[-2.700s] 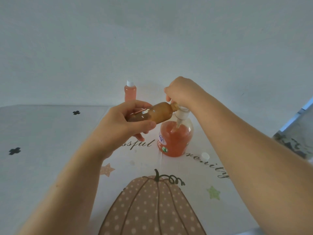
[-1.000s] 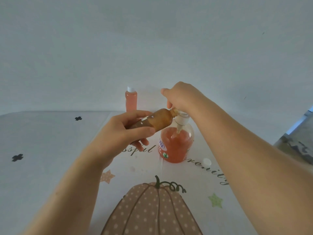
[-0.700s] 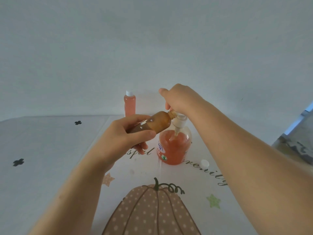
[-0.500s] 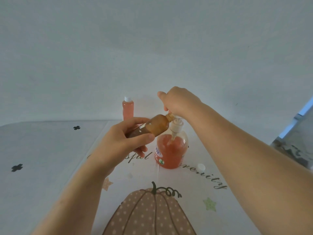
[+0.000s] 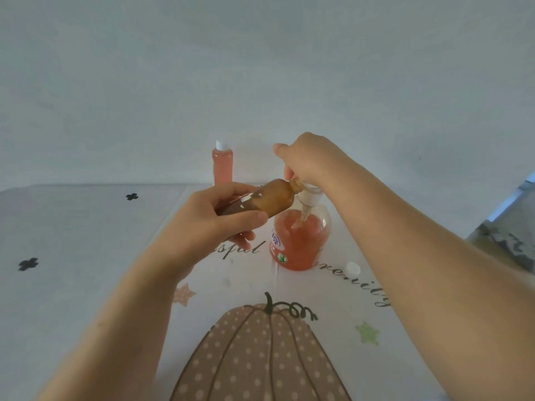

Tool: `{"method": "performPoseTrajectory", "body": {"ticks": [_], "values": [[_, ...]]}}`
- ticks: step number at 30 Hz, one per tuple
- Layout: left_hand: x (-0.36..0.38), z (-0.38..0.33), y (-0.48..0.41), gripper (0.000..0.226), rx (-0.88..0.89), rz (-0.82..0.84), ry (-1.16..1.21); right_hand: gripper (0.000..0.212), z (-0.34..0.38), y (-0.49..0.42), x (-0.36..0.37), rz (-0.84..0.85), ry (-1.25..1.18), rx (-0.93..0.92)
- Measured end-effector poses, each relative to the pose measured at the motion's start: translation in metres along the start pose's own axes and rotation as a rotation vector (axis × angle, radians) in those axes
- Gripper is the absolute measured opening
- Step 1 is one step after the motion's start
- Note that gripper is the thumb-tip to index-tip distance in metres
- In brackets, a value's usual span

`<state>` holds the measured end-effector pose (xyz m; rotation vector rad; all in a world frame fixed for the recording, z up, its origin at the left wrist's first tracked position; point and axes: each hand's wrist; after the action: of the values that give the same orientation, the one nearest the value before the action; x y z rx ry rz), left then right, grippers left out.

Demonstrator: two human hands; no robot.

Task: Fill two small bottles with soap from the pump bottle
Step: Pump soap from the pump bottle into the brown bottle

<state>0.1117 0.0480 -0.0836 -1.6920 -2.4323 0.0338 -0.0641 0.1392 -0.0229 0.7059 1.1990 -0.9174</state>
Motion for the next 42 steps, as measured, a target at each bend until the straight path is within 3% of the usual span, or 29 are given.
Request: {"method": "performPoseTrajectory", "body": {"ticks": [15,26,42], "values": [[0.009,-0.004,0.006,0.037,0.083,-0.029,0.051,0.037,0.004,0.012,-0.02,-0.048,0.045,-0.049],[0.005,-0.004,0.004,0.033,0.012,-0.002,0.019,0.038,-0.003,0.004,-0.005,-0.006,-0.025,0.022],[0.007,-0.009,0.008,0.035,0.043,-0.002,0.058,0.034,0.0,0.012,-0.017,-0.094,0.048,-0.007]]}}
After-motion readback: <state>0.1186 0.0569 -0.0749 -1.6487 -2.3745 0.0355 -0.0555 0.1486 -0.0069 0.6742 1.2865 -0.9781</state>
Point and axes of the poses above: each hand's wrist, its own y-axis away from the middle knuckle, its own x-axis out of the palm, z = x × y, and after that the axes turned 11 degrees about y, right-handed
